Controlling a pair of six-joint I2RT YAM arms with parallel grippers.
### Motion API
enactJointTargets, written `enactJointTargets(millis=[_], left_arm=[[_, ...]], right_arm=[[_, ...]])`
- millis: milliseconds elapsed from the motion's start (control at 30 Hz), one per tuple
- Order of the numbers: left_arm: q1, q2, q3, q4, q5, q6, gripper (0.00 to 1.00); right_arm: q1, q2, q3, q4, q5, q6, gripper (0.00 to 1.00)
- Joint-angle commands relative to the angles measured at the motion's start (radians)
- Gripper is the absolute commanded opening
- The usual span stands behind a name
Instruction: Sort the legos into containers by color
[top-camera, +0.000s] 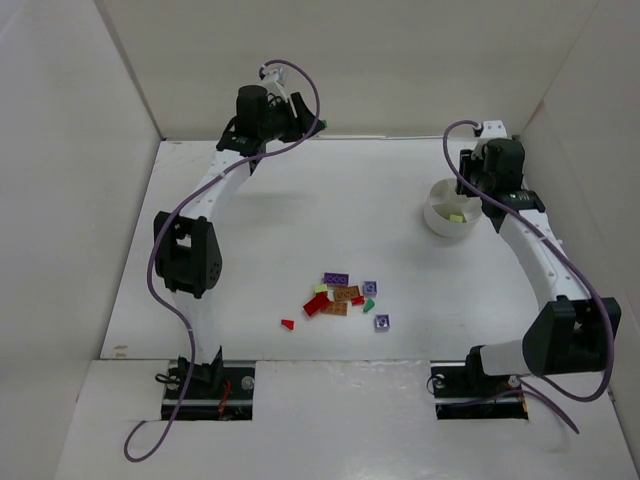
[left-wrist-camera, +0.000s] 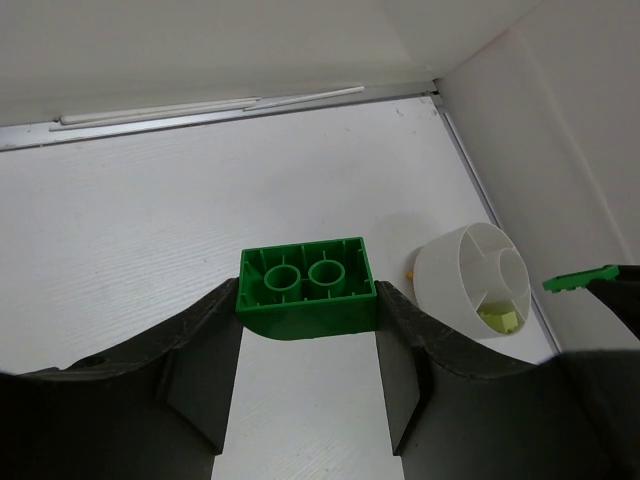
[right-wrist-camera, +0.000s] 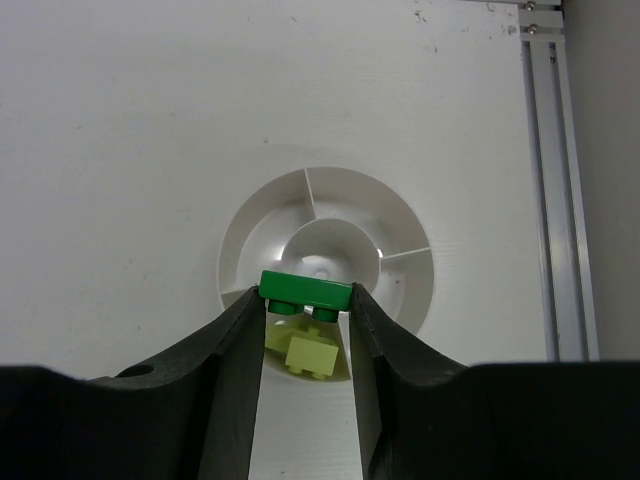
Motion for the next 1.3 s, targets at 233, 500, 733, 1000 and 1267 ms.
enactJointTargets(millis=[233, 500, 733, 1000, 1267], left_arm=[[-0.012, -0.012, 0.05, 0.02, 0.028, 0.011, 0.22], [-0.012, -0.003, 0.05, 0.02, 0.028, 0.011, 0.22], [-0.022, -0.003, 0.059, 0.02, 0.028, 0.011, 0.22], [-0.022, -0.003, 0.05, 0.011, 0.018, 0.011, 0.21], [-0.012, -0.013, 0.025, 0.023, 0.018, 0.02, 0.21]], right_arm=[[0.006, -0.104, -0.096, -0.03, -0.101, 0.06, 0.0], [0.024, -0.133, -0.126, -0.039, -0.101, 0.071, 0.0], [0.024, -0.122, -0.117, -0.019, -0.113, 0.071, 0.0], [0.024, -0.052, -0.051, 0.013, -0.137, 0.053, 0.0], [0.043, 0.005, -0.011, 0.054, -0.136, 0.053, 0.0]])
